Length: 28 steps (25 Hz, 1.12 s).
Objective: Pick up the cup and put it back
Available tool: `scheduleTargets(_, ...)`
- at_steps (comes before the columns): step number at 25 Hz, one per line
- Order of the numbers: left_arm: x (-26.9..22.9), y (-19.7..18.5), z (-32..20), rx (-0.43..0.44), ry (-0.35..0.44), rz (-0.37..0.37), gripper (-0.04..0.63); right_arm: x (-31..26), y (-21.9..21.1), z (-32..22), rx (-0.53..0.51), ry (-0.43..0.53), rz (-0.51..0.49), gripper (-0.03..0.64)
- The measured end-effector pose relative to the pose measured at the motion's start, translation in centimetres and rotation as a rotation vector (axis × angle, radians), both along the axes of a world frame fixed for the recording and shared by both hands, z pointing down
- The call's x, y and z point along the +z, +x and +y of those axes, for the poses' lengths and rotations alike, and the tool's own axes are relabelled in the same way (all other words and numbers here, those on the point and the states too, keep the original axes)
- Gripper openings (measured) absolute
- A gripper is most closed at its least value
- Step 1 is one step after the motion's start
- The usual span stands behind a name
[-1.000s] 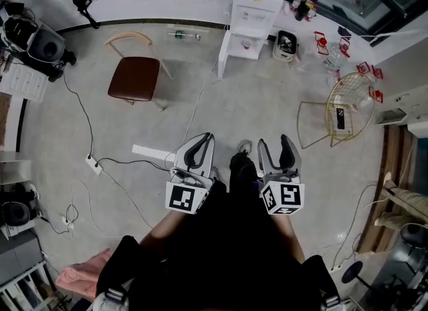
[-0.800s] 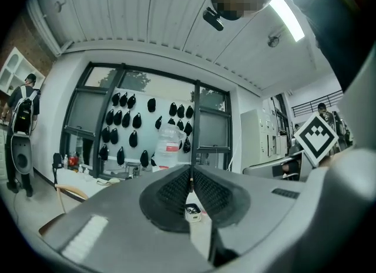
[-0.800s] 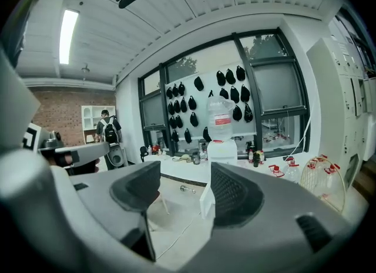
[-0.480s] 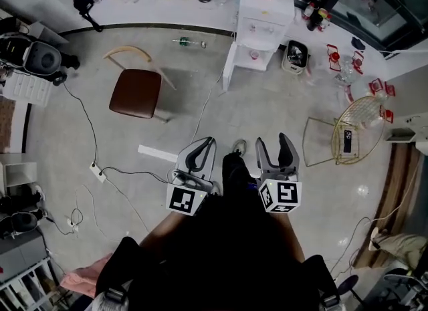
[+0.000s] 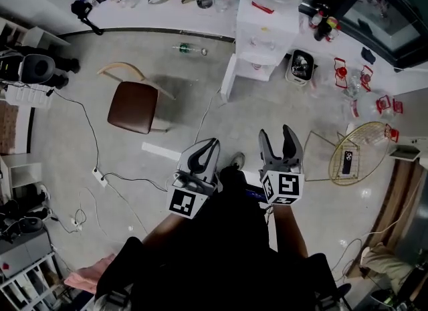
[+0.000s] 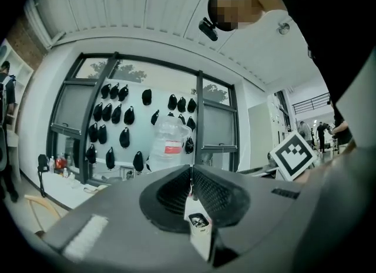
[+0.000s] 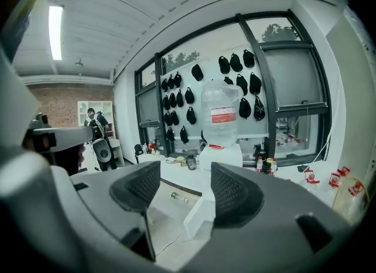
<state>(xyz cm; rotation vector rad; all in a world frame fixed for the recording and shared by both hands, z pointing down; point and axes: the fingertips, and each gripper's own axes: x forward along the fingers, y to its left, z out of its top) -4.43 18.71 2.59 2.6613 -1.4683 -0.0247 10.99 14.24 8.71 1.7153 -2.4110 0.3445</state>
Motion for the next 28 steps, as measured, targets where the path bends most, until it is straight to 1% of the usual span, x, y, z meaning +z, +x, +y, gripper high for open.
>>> scheduleTargets(3,0.6,0.4,-2.7,-0.003,-0.009,-0.018,0.018,0.5,0.7,-2.8,0.010,-0.009,-0.008,0.258)
scheduleTargets(7,1.3,0.3,-6.5,0.003,-0.023,-0.001,0.018,1.5,0.5,-6.3,0.030,-0.019,-0.008,0.258)
scheduleTargets(11,2.4,0.4,-10.6,0.047,-0.023,0.003,0.018,2.7,0.1,-9.5,0.060,-0.032,0.000,0.258)
scheduleTargets(18,3.9,-0.3,-19.8,0.129,-0.029,0.011,0.018,4.4,-1.3,-16.5,0.136,-0.060,-0.011,0.258)
scheduleTargets(23,6.4,-0.1,-25.7,0.188,-0.042,0.005,0.018,7.4,-1.5,-21.2,0.180,-0.084,-0.004,0.258)
scheduleTargets(26,8.5,0.3,-28.1,0.198,-0.045,0.000,0.018,9.6,-1.2,-23.6,0.184,-0.076,0.006,0.259)
scheduleTargets(28,10.4,0.7,-29.6,0.192,-0.037,0.009,0.018,11.4,-0.9,-25.0,0.180,-0.066,0.009,0.259)
